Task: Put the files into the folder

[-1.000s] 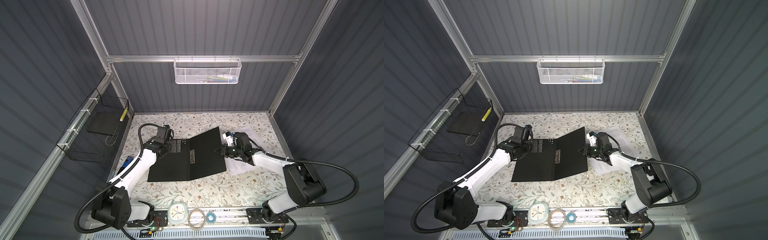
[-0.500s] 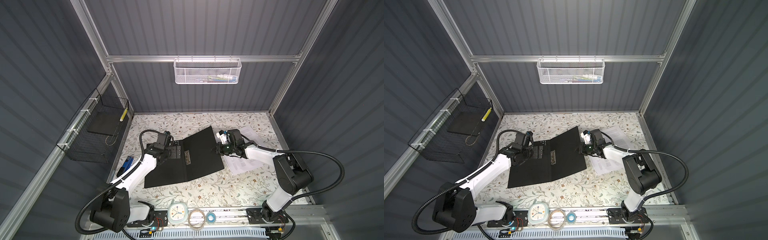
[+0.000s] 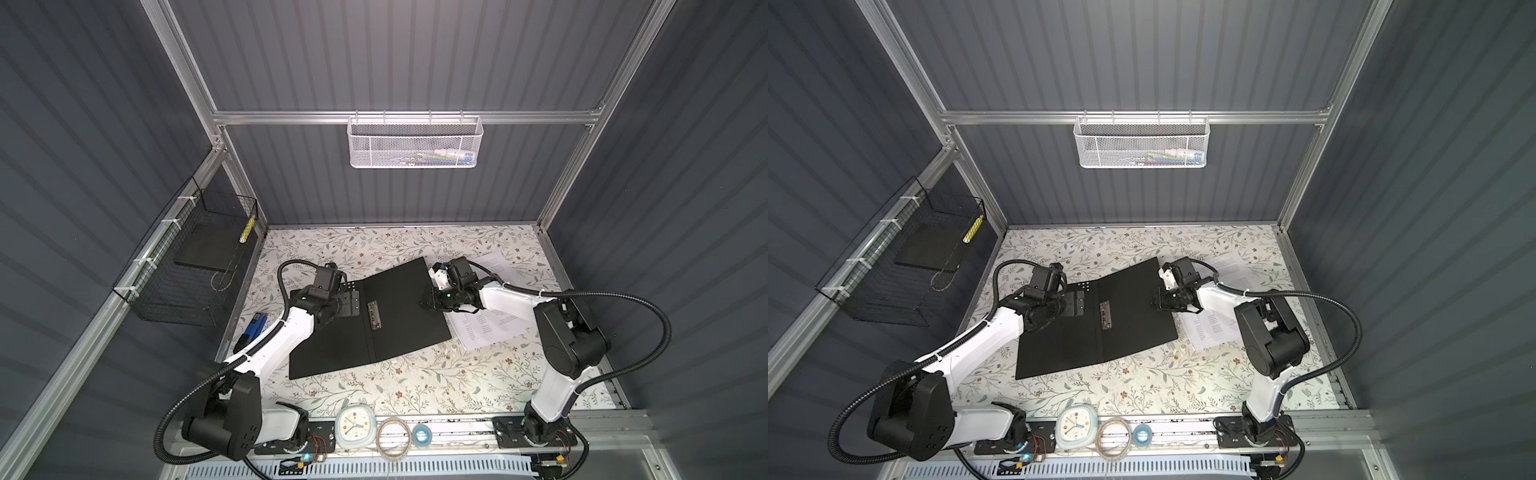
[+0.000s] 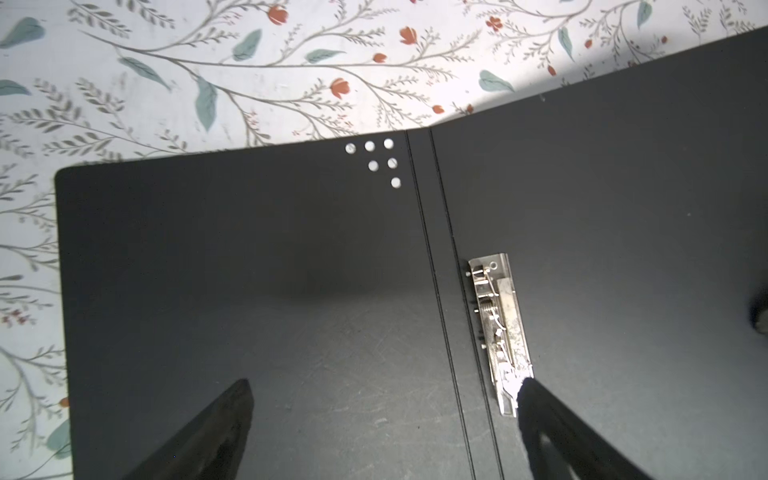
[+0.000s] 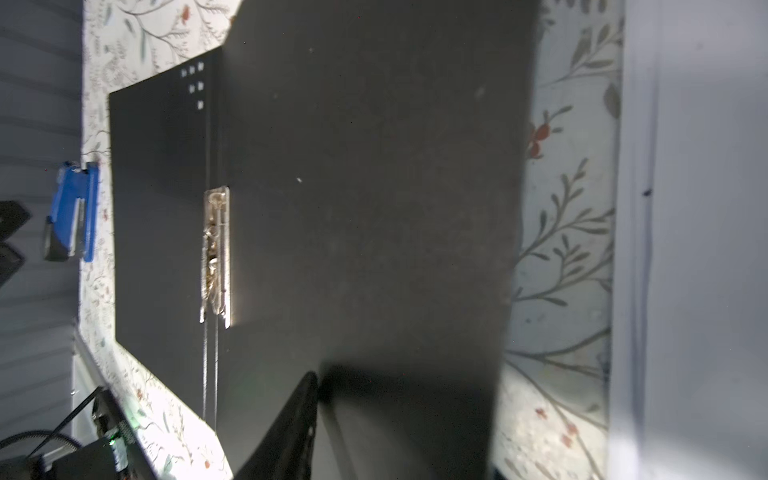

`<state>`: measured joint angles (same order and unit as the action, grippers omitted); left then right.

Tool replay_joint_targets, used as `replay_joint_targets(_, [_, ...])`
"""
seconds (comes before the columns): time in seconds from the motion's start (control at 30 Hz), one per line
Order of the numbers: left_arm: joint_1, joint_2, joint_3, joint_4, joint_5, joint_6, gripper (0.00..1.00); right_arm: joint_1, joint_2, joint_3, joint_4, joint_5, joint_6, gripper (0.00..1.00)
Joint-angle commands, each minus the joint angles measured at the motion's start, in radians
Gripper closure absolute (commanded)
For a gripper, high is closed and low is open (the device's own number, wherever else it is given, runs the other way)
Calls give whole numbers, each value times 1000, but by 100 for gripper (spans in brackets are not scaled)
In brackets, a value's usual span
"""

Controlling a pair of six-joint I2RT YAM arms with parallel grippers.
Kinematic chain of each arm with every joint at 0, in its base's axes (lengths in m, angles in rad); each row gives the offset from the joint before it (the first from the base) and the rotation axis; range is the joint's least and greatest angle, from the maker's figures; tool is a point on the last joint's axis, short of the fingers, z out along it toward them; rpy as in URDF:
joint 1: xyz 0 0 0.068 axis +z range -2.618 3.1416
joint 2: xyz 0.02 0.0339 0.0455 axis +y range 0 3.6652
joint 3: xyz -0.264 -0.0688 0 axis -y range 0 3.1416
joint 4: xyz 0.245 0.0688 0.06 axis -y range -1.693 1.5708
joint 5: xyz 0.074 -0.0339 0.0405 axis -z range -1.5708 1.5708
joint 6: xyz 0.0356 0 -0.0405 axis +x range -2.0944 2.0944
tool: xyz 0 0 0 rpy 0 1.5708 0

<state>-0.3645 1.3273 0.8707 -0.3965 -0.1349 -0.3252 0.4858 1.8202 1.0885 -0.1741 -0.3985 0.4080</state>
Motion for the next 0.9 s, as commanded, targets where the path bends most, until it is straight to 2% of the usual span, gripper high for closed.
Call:
replay_joint_targets(0.0, [6, -23, 31, -40, -50, 4, 1, 13, 17, 30, -79, 106, -53, 53])
replay_joint_targets(0.07, [6, -18, 31, -36, -61, 18, 1, 14, 10, 41, -102, 144, -75, 47])
replay_joint_targets(0.3, [6, 40, 48, 2, -64, 58, 1, 3, -41, 86, -184, 214, -111, 41])
replay_joint_targets(0.43, [8, 23, 36, -42, -116, 51, 1, -2, -77, 100, -209, 224, -111, 39])
replay_joint_targets(0.57, [35, -23, -8, -65, -162, 17, 1, 13, -117, 112, -209, 187, -151, 37])
replay_joint_targets(0.67, [86, -57, -74, -28, -105, -14, 5, 36, -160, 115, -221, 150, -173, 41])
replay_joint_targets(0.77, [137, -68, -140, 37, -48, -33, 6, 82, -209, 92, -148, 132, -197, 41])
replay_joint_targets(0.8, [152, -67, -162, 70, -23, -37, 8, 101, -218, 92, -129, 126, -214, 41])
replay_joint_targets(0.87, [185, -57, -198, 139, 37, -45, 25, 138, -217, 107, -120, 129, -240, 42])
